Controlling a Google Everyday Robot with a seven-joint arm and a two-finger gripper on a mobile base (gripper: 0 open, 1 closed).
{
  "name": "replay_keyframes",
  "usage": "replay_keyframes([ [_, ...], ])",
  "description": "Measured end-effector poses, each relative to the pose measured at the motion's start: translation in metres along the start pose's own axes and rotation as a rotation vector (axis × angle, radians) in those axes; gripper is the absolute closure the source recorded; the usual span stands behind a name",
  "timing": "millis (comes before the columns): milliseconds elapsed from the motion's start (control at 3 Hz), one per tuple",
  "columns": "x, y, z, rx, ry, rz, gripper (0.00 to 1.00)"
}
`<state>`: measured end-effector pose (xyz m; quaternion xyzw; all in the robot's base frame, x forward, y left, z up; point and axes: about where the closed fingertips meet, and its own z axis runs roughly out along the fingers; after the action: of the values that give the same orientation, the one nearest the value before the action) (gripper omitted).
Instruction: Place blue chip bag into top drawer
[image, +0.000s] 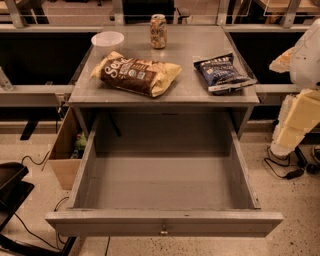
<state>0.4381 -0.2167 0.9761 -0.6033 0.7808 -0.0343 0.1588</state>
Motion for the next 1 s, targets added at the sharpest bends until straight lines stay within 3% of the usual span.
replay_keyframes([
  [333, -0.001, -0.002, 0.0, 0.011, -0.01, -0.002, 0.0],
  [667, 0.006, -0.029, 0.01, 0.052, -0.101, 0.031, 0.0],
  [1000, 0.005, -0.096, 0.023, 0.157, -0.262, 0.129, 0.0],
])
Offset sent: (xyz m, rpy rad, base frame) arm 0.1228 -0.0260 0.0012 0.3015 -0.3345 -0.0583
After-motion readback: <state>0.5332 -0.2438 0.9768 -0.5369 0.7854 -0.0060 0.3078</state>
